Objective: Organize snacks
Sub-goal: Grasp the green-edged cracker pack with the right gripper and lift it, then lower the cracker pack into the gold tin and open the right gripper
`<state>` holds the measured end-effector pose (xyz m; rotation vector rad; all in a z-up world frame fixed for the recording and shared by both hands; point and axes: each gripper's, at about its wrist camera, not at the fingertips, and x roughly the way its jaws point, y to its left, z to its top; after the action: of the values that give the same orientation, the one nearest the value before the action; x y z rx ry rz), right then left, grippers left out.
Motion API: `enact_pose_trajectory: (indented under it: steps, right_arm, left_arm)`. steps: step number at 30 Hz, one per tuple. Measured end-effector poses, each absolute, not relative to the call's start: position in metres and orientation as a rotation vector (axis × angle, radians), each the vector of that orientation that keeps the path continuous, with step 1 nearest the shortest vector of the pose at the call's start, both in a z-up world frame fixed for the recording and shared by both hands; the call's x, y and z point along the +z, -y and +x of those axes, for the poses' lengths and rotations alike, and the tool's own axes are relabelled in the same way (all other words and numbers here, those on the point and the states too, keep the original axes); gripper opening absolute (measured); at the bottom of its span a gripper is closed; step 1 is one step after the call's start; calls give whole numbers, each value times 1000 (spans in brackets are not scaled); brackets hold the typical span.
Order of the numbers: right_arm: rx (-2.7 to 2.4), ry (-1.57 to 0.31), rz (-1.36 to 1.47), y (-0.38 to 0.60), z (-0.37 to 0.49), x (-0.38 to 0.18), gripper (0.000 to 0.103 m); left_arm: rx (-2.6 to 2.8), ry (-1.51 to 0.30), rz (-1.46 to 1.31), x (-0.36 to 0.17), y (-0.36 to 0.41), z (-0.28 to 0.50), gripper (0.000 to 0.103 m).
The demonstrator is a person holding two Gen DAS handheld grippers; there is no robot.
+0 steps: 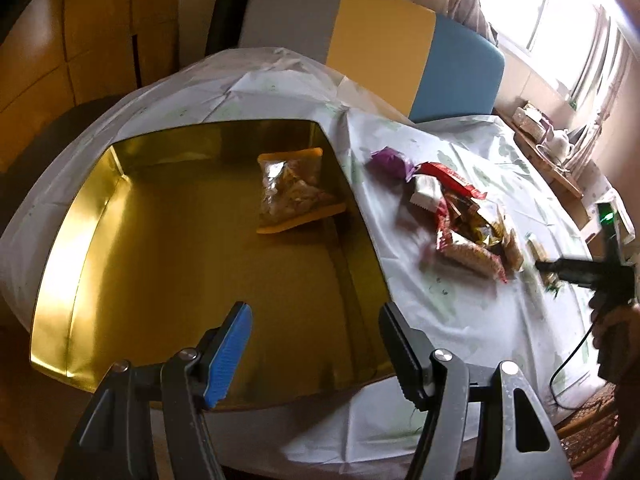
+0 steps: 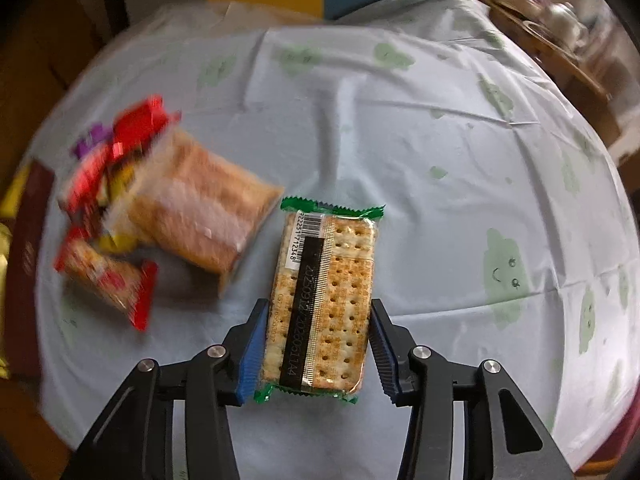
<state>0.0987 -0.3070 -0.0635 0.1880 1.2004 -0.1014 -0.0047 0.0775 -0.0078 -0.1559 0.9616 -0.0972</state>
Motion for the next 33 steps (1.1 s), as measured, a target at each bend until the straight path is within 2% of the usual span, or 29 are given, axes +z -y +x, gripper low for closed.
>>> enact_pose_trajectory:
  steps: [2, 8, 17, 26, 33]
  right_arm:
    - [-80, -1147, 290, 320, 94, -52, 48]
    - [-11, -1053, 451, 330, 77, -27, 48]
    - [311, -1013, 300, 193, 65, 12, 48]
    - [578, -1062, 169, 39, 70, 9, 48]
    - [555, -1119, 89, -14, 83, -16, 49]
  left_arm:
    - [-79, -970, -166, -10, -82, -6, 53]
    - [-35, -942, -183, -7, -98, -9, 52]
    - [18, -924, -218, -8, -111, -9, 52]
    - [30, -919, -253, -12, -129, -14, 52]
    - [44, -928, -275, -18, -139, -18, 52]
